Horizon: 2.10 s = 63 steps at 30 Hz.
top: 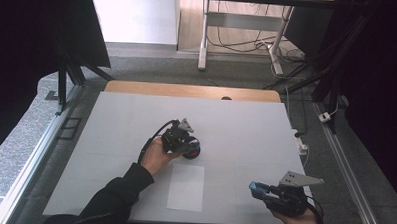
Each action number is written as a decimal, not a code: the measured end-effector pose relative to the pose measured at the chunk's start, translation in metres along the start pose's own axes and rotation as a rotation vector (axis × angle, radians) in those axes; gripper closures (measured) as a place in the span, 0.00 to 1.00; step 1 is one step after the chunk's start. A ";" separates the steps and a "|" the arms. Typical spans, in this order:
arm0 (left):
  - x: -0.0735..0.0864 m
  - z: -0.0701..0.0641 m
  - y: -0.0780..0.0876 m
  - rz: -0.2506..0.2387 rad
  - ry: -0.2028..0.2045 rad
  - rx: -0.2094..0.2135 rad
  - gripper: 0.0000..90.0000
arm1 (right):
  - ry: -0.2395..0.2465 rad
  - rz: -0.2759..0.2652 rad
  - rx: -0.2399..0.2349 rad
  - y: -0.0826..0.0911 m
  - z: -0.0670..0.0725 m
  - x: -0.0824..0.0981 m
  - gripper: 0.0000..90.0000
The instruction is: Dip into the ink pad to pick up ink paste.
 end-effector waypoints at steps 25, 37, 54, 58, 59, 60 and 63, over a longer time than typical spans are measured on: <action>-0.011 -0.010 0.026 -0.041 0.014 0.061 0.78 | 0.007 -0.001 -0.009 0.001 0.001 0.000 0.76; -0.017 -0.022 0.046 -0.077 0.010 0.096 0.78 | 0.009 -0.001 -0.009 0.000 0.002 0.000 0.76; -0.022 -0.042 0.074 -0.133 0.016 0.169 0.78 | 0.011 0.000 -0.013 0.000 0.002 0.000 0.76; -0.021 -0.046 0.080 -0.139 0.012 0.177 0.78 | 0.011 0.001 -0.013 0.000 0.002 0.000 0.76; -0.020 -0.046 0.081 -0.141 0.012 0.180 0.78 | 0.011 0.002 -0.013 0.000 0.002 0.000 0.76; -0.020 -0.047 0.082 -0.141 0.009 0.183 0.78 | 0.011 0.002 -0.013 0.000 0.002 0.000 0.76; -0.018 -0.048 0.086 -0.148 0.013 0.189 0.78 | 0.011 0.002 -0.012 0.000 0.002 0.000 0.76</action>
Point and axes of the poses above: each handheld gripper's, and its own axes: y roughly backward along the jaws, x roughly out of its underside, z roughly to its left, the point moved 10 cm from there along -y, roughly forward along the jaws, and after that the axes turned 7 degrees about -z, right-handed, at the moved point
